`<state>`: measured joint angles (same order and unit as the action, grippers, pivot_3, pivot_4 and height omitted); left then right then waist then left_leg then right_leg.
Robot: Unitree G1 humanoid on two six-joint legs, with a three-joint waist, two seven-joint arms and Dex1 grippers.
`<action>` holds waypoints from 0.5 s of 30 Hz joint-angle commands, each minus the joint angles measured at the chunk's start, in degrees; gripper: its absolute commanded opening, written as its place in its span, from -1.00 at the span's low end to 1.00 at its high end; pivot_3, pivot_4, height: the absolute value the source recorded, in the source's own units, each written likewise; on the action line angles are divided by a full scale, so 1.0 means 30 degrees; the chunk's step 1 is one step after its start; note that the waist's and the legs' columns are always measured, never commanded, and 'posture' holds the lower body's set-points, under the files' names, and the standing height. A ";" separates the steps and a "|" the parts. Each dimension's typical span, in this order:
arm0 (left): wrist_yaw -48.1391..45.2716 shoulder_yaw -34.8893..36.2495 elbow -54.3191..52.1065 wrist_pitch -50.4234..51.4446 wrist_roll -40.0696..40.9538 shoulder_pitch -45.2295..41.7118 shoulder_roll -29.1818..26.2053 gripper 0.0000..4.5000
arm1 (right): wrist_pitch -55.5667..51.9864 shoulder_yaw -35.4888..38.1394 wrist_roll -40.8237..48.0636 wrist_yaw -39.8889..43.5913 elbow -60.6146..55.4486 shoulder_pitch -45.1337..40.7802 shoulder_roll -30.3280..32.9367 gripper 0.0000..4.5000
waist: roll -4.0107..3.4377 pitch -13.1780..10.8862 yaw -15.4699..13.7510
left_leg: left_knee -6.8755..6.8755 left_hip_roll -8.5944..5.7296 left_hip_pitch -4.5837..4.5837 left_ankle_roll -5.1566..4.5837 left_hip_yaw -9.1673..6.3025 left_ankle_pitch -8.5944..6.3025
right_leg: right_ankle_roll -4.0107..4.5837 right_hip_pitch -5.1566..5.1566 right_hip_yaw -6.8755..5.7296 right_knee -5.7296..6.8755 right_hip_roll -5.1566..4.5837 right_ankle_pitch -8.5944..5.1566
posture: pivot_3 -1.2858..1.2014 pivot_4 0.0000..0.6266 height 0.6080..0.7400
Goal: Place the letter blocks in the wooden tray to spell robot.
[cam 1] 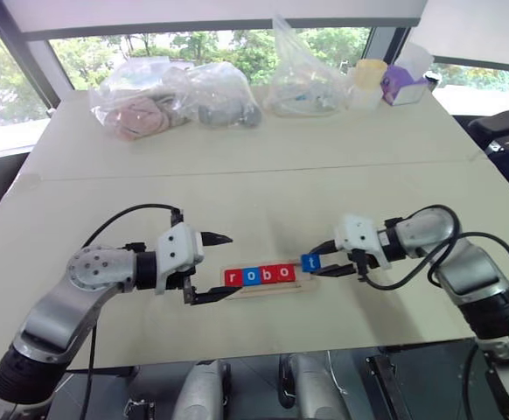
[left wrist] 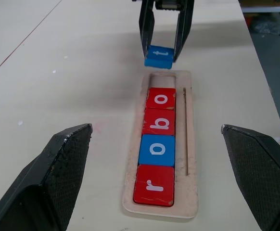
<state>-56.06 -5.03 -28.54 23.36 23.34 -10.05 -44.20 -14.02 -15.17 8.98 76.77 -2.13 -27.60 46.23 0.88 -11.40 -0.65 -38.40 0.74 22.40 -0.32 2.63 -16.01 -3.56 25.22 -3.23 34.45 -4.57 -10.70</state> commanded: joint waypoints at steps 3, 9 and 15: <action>0.0179 0.0638 -0.0852 0.0038 0.0318 0.0078 -0.0162 1.00 | 0.0386 -0.0288 -0.0389 -0.0026 -0.0254 -0.0298 -0.0263 -0.49 | 0.0000 0.0000 -0.0021 | 0.0000 0.0007 -0.0001 0.0000 -0.0003 0.0000 | 0.0000 0.0006 -0.0004 0.0014 0.0015 0.0000 | 0.03 -0.52 1.00; 0.0265 0.0738 -0.0985 0.0039 0.0370 0.0324 -0.0268 1.00 | 0.0599 -0.0558 -0.0685 -0.0118 -0.0005 -0.0358 -0.0520 -0.49 | 0.0000 0.0000 -0.0020 | -0.0009 0.0007 -0.0004 0.0000 -0.0001 0.0001 | 0.0000 0.0003 -0.0002 0.0019 0.0017 0.0001 | 0.03 -0.52 1.00; 0.0467 0.0720 -0.1094 0.0116 0.0440 0.0335 -0.0302 1.00 | 0.0840 -0.0653 -0.0869 -0.0190 0.0423 -0.0450 -0.0698 -0.49 | 0.0001 0.0000 -0.0020 | -0.0014 0.0007 -0.0004 0.0001 -0.0001 0.0000 | -0.0001 0.0002 -0.0002 0.0020 0.0017 0.0002 | 0.03 -0.52 1.00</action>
<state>-54.89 -4.55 -29.70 23.68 24.15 -9.03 -44.74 -12.09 -17.50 6.32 76.30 -0.61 -27.61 44.47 0.89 -11.40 -0.71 -38.45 0.76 22.38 -0.32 2.63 -16.01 -3.57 25.23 -3.24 34.51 -4.52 -10.69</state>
